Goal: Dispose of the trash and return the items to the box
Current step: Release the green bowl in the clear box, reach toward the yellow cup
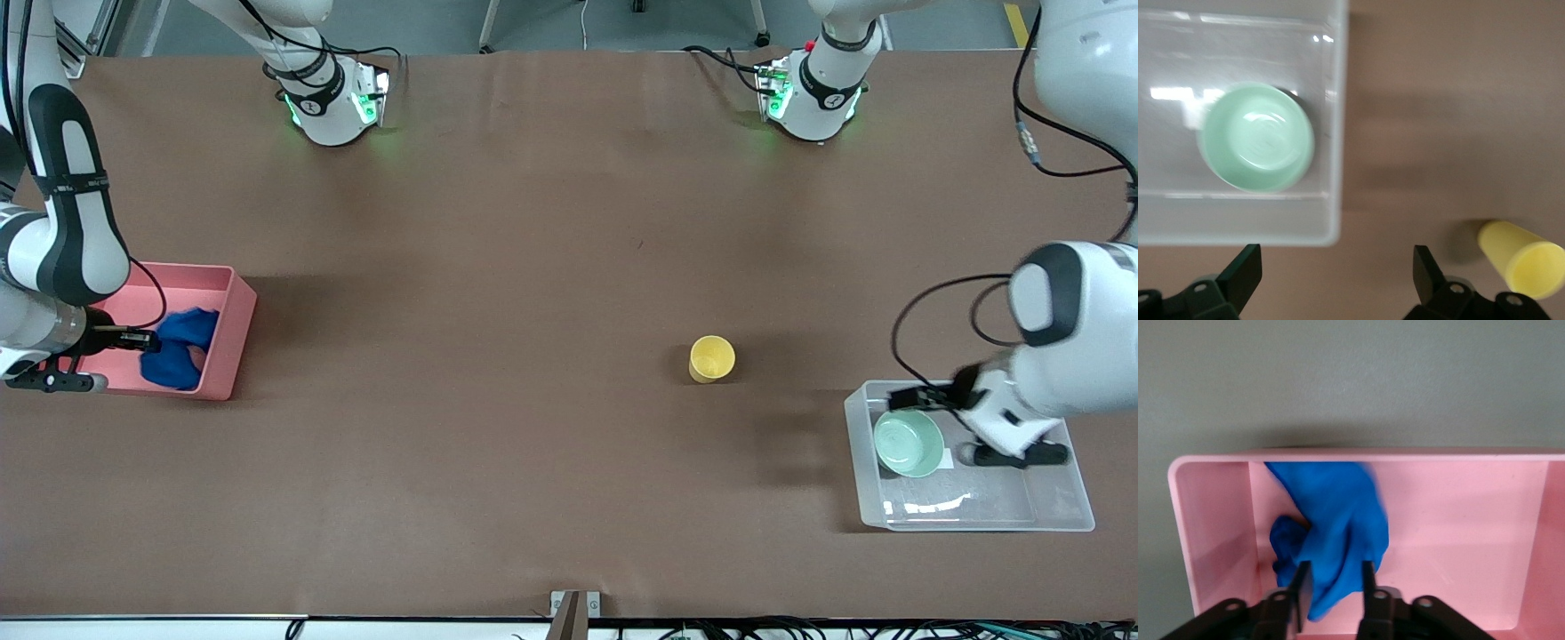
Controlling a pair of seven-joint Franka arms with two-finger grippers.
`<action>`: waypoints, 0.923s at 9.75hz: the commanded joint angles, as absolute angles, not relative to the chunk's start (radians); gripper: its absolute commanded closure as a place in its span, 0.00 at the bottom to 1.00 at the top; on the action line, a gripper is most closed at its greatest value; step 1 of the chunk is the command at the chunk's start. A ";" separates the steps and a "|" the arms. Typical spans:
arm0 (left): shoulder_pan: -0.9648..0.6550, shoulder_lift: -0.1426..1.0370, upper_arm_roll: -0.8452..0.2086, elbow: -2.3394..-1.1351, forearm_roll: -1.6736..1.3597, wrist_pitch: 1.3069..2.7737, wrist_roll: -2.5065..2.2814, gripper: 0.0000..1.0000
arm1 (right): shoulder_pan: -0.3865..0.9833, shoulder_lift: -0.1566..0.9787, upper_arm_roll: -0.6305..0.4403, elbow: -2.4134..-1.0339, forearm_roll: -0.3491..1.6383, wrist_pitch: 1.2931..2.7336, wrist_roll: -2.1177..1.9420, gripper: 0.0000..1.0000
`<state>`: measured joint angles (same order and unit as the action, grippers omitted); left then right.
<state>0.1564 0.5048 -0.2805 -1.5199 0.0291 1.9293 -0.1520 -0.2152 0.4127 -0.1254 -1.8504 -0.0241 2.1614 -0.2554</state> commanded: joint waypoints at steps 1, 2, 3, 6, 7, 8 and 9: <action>0.170 0.460 -0.349 -1.673 0.043 1.982 -0.288 0.00 | -0.218 0.382 -0.112 -1.807 -0.028 2.145 -0.247 0.00; 0.167 0.459 -0.397 -1.733 0.044 2.053 -0.386 0.03 | -0.215 0.346 -0.109 -1.777 -0.040 2.131 -0.247 0.00; 0.157 0.456 -0.420 -1.796 0.046 2.136 -0.449 0.09 | -0.206 0.322 -0.106 -1.729 -0.040 2.076 -0.245 0.00; 0.071 0.442 -0.420 -1.937 0.046 2.316 -0.573 0.22 | -0.144 0.293 -0.107 -1.515 -0.041 1.790 -0.198 0.00; 0.057 0.443 -0.420 -1.948 0.052 2.321 -0.595 0.29 | -0.120 0.254 -0.107 -1.499 -0.041 1.739 -0.169 0.00; 0.055 0.455 -0.423 -1.948 0.072 2.322 -0.621 0.35 | -0.094 0.205 -0.107 -1.500 -0.041 1.703 -0.134 0.00; 0.045 0.475 -0.423 -1.947 0.093 2.336 -0.673 0.36 | -0.068 0.157 -0.107 -1.502 -0.043 1.640 -0.079 0.00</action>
